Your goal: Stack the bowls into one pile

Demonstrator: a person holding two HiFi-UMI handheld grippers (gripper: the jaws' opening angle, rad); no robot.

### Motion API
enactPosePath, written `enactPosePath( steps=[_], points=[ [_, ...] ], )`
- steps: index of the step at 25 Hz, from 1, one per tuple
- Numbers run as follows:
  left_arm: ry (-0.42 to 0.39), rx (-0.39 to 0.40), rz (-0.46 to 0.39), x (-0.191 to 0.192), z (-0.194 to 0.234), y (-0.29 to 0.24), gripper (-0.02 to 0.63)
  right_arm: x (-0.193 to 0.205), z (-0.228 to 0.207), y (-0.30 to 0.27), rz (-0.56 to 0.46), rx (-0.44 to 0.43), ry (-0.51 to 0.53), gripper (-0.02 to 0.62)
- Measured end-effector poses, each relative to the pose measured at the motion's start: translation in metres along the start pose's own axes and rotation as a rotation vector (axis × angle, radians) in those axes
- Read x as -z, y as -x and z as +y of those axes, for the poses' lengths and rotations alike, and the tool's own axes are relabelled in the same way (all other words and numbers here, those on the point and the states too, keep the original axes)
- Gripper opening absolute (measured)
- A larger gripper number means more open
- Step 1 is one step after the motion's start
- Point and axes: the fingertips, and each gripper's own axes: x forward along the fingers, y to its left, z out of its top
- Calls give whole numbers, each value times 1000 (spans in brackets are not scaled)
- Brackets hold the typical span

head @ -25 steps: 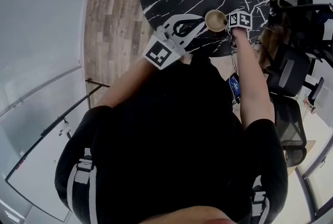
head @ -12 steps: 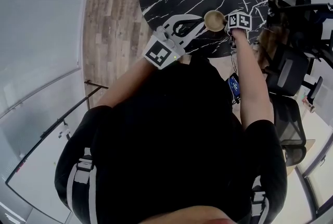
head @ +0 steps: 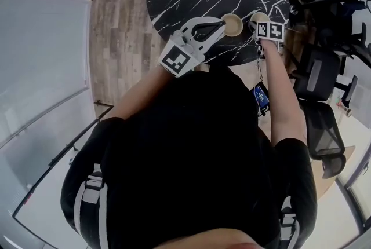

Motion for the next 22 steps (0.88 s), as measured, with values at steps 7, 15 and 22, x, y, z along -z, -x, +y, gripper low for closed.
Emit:
enactPosePath(
  steps=[7,15,22],
  points=[
    [21,49,11,4,-9,-14,3,26,-7,32,-132,23,32,46],
    [38,98,38,14,-20,-34,3,50,-35,44,-176,61,-28,46],
    [34,118,50,14,-29,-52,3,51,-60,46,-170,71,-77,48]
  ],
)
